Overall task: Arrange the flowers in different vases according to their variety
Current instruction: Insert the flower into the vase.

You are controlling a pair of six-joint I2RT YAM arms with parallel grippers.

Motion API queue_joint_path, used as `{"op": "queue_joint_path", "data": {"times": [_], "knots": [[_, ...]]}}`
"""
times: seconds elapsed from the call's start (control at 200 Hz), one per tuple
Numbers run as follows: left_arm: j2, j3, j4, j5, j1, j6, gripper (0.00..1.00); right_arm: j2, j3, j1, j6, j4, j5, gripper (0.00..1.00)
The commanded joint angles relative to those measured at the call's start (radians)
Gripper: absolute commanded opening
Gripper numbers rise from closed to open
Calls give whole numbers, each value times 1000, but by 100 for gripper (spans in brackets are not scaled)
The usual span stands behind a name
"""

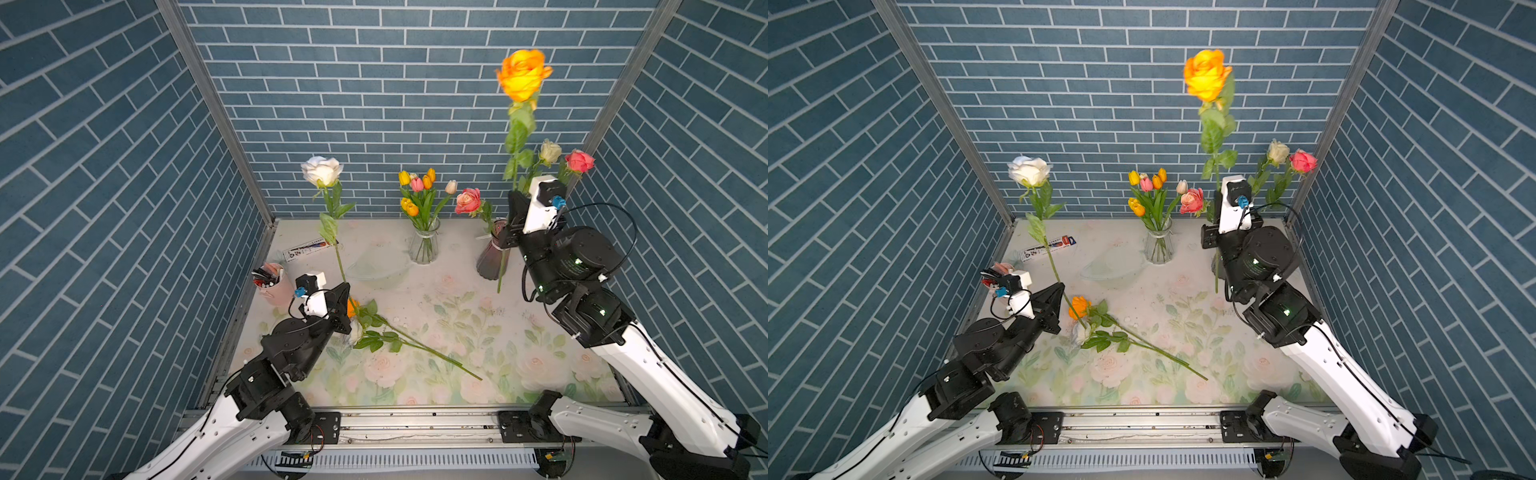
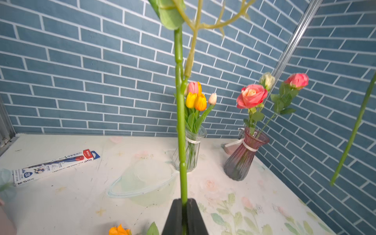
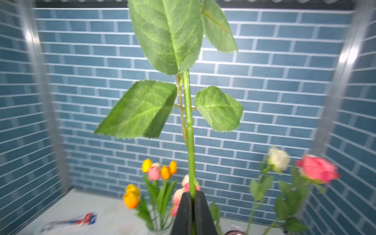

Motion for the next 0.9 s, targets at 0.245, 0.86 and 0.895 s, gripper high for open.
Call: {"op": "queue_joint_path", "data": {"times": [0.245,0.86,0.895], "knots": [[89,-54,183,181,6,24,0,199,28,-302,1,380,-24,0],[78,-95,269,194,5,51,0,492,138,-435,12,527,-170,0],[80,-95,271,197,5,51,0,493,112,-435,14,539,-170,0]]}}
